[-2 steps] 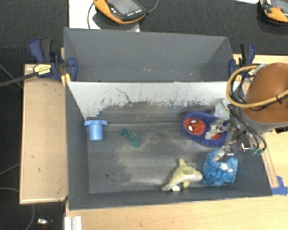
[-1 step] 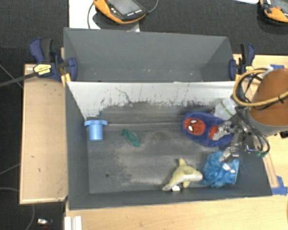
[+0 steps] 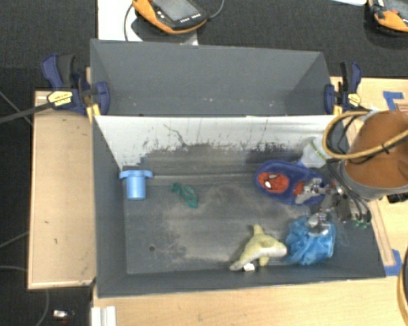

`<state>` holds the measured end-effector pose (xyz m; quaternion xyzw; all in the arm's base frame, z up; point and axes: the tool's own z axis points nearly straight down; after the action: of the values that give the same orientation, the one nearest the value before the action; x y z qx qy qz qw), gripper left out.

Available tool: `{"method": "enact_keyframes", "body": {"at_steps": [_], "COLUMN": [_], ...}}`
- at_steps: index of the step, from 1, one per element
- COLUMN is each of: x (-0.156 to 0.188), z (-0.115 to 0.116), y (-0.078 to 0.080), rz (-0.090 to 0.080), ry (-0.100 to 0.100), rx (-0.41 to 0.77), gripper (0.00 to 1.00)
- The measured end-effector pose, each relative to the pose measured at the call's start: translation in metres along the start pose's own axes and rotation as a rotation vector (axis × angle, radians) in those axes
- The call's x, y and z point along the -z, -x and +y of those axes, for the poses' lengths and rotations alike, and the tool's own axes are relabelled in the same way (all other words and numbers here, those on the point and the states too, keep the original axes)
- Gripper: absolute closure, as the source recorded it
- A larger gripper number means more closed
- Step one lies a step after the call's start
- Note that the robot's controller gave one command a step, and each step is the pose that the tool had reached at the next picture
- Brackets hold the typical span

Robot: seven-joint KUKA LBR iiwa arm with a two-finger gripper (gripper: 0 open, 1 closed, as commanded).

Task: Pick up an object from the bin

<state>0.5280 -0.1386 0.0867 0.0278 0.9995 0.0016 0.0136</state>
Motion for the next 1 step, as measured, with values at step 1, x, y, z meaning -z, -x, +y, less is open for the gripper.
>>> {"method": "enact_keyframes", "body": {"at_steps": [1], "x": [0.0434], "z": [0.0025], "y": [-0.0301], "rz": [0.005], "ry": [-0.002], "rx": [-0.018], "gripper": [0.00]}}
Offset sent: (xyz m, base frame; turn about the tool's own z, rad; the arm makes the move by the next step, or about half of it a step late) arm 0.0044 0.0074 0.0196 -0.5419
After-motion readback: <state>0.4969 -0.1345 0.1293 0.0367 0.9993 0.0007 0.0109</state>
